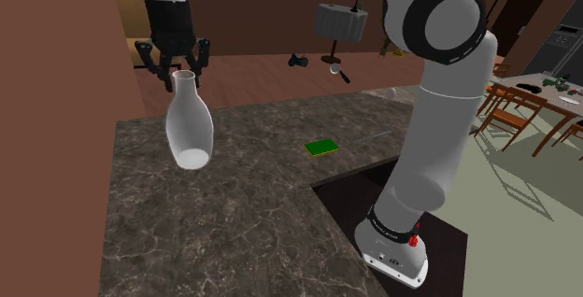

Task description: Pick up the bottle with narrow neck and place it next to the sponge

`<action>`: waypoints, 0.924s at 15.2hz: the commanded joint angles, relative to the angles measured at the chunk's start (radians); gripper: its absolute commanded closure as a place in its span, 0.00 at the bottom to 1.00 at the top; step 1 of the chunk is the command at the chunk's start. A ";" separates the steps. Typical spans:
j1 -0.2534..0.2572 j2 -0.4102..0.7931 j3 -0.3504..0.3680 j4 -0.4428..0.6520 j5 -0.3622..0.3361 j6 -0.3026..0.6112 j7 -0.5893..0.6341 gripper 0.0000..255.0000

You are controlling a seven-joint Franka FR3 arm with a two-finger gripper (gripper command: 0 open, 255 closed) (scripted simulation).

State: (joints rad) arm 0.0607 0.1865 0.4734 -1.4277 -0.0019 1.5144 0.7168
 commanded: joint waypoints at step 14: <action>-0.204 -0.221 -0.162 -0.059 0.064 -0.164 -0.354 1.00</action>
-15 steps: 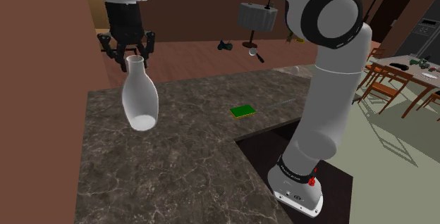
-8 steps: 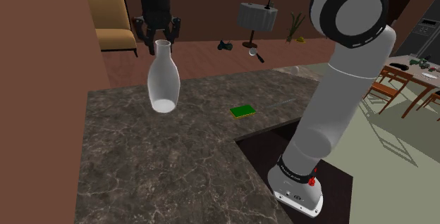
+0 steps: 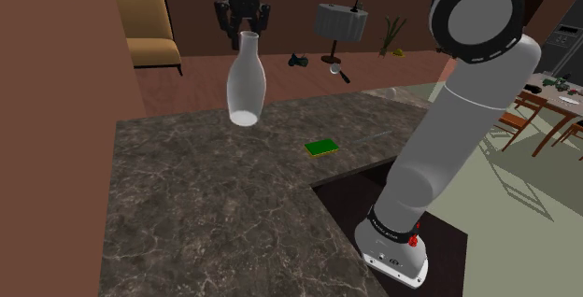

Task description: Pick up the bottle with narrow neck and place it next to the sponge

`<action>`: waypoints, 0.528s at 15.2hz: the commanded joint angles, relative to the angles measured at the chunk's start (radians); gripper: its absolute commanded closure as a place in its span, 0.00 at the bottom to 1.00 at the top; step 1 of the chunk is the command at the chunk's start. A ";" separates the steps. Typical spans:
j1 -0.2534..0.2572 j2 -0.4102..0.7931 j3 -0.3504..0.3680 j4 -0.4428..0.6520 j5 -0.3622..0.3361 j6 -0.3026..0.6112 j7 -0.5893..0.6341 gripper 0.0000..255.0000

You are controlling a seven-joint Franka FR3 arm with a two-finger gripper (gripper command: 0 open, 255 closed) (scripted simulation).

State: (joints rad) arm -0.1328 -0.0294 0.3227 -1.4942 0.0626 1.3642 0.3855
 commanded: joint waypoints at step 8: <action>-0.098 -0.011 -0.108 0.108 -0.022 -0.128 -0.206 1.00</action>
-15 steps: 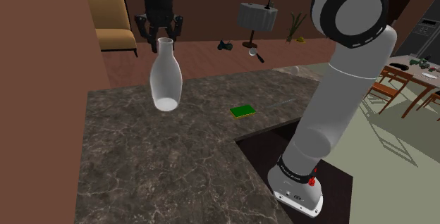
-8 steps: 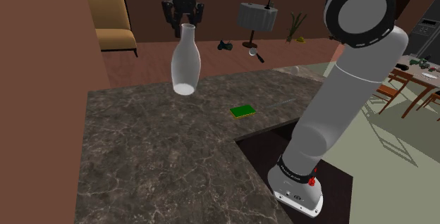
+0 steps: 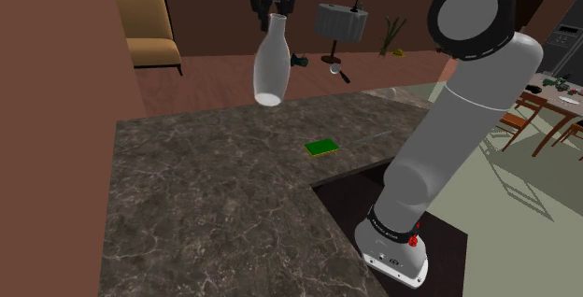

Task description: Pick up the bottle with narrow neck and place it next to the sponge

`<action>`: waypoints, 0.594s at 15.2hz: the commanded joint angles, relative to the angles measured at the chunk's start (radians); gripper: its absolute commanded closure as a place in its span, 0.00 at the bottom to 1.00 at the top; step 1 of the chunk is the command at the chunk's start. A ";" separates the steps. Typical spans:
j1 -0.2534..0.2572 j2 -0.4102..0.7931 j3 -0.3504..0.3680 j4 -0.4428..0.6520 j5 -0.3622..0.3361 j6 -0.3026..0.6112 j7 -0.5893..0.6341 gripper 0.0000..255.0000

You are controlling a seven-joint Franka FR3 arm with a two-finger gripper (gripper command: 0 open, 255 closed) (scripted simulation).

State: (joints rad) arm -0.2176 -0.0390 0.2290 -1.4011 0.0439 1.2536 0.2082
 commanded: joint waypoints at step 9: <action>-0.112 0.101 -0.114 0.270 -0.043 -0.175 -0.237 1.00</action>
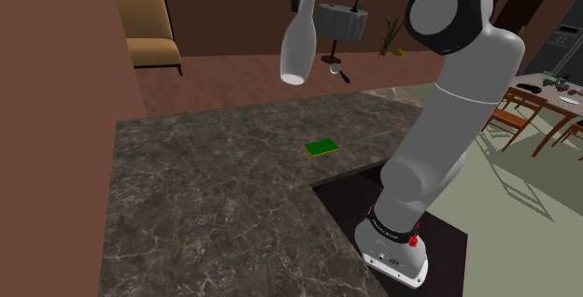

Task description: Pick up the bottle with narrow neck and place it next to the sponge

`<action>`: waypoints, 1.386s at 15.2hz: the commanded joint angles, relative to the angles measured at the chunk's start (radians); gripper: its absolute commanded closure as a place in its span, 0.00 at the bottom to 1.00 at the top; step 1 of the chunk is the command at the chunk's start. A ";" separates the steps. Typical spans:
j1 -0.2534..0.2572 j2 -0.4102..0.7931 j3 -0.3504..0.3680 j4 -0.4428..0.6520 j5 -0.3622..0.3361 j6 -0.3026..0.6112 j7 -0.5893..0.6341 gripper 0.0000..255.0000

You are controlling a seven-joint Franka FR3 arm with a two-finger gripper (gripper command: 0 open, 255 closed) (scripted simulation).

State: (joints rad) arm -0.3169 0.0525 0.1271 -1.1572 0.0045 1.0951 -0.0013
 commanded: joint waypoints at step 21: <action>-0.034 -0.149 -0.031 -0.448 0.008 0.300 -0.067 1.00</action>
State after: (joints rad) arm -0.3510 -0.0871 0.0962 -1.5787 0.0114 1.3764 -0.0691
